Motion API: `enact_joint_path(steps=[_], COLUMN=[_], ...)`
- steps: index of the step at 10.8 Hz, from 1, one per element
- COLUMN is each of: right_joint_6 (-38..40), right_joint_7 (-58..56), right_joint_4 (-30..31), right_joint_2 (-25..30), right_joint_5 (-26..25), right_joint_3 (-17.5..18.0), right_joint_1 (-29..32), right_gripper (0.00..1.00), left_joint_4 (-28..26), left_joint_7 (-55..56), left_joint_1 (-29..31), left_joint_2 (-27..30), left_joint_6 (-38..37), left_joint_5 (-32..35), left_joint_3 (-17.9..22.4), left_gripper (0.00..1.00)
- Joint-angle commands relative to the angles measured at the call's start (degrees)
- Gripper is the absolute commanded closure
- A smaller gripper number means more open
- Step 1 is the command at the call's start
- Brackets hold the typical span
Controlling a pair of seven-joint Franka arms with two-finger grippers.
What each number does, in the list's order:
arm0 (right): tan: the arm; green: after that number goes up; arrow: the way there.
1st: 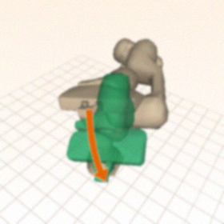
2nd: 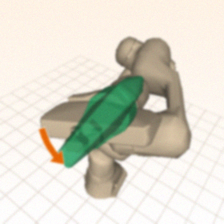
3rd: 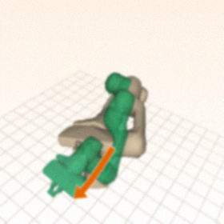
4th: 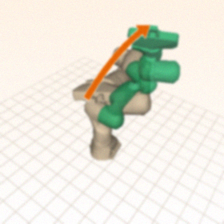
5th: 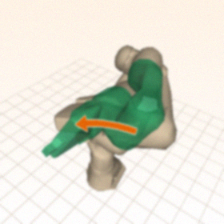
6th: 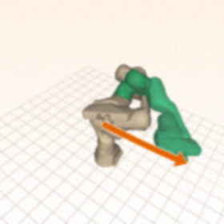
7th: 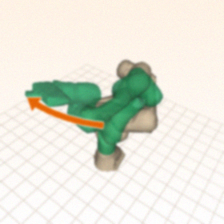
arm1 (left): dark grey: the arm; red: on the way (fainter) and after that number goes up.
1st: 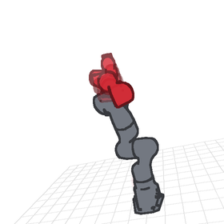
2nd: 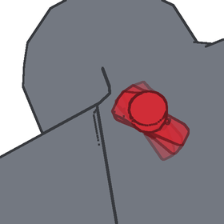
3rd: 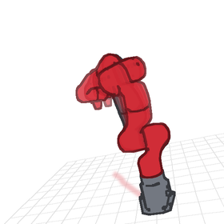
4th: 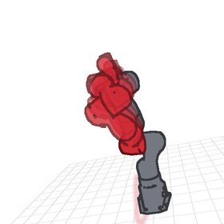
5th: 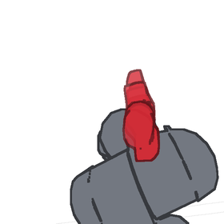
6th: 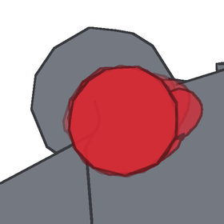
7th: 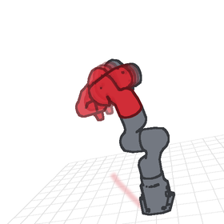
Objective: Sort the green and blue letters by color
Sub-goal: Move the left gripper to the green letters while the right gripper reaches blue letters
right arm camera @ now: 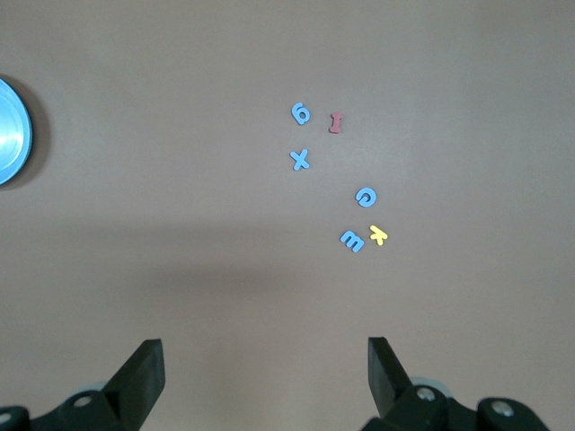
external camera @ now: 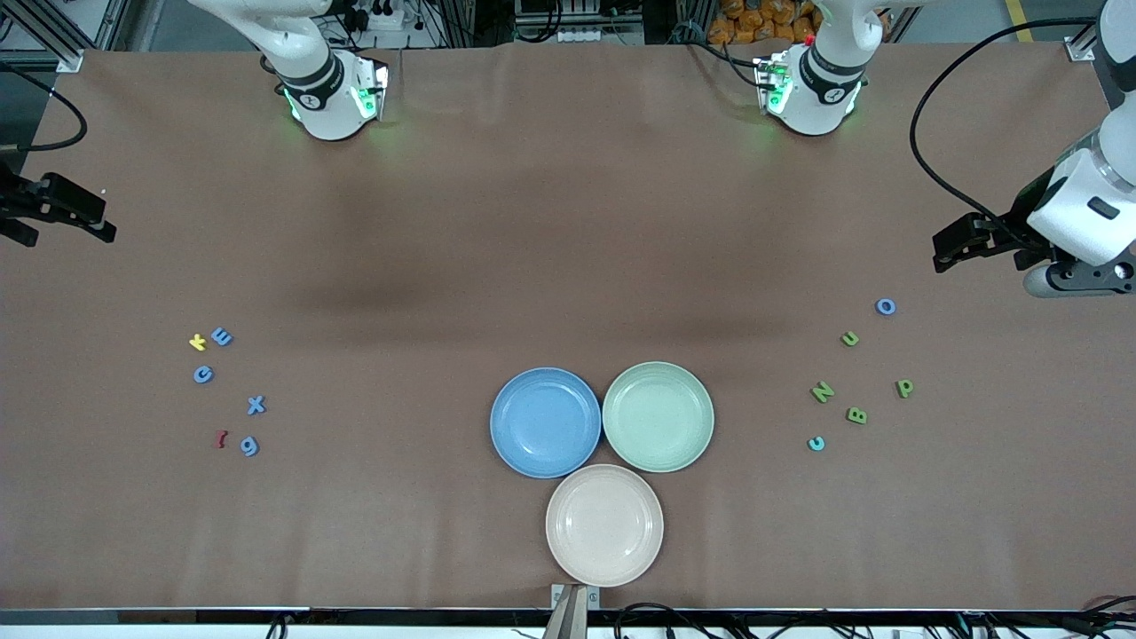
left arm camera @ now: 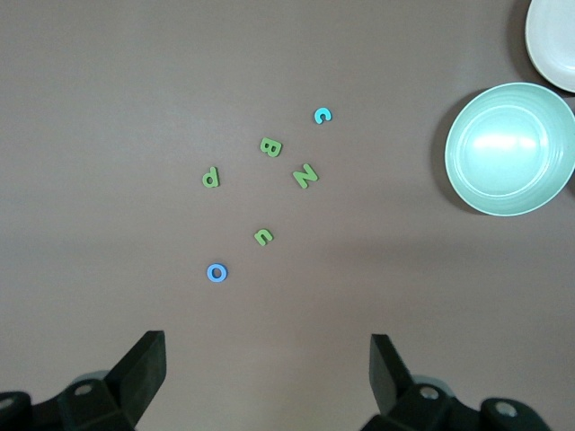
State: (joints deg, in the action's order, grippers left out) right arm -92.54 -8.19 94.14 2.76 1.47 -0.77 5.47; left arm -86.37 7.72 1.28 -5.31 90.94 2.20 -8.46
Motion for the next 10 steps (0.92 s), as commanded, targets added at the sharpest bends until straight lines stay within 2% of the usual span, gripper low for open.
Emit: enact_joint_path(steps=[1,5,8,10], right_joint_6=[0.2,-0.1,-3.2,-6.3], right_joint_7=[-0.6,-0.6,-0.7,-0.7], right_joint_4=[0.3,0.6,4.3,6.1], right_joint_2=[0.2,0.1,-0.1,-2.7], right_joint_5=[-0.2,-0.2,-0.4,-0.5], right_joint_3=[0.5,0.5,0.5,0.4], right_joint_1=[0.9,0.9,1.8,2.4], right_gripper=[0.00,0.00,0.00,0.00], left_joint_4=[0.4,0.4,0.4,0.3], left_joint_7=[-1.9,-2.0,-1.9,-1.9], left_joint_1=[1.0,0.9,0.8,1.0], left_joint_2=[-0.1,-1.3,-6.2,-10.7], left_joint_6=[1.1,1.5,4.4,7.9], left_joint_5=[-1.0,-0.4,0.0,0.1], left_joint_3=[-0.5,-0.5,-0.4,0.1], left_gripper=[0.00,0.00,0.00,0.00])
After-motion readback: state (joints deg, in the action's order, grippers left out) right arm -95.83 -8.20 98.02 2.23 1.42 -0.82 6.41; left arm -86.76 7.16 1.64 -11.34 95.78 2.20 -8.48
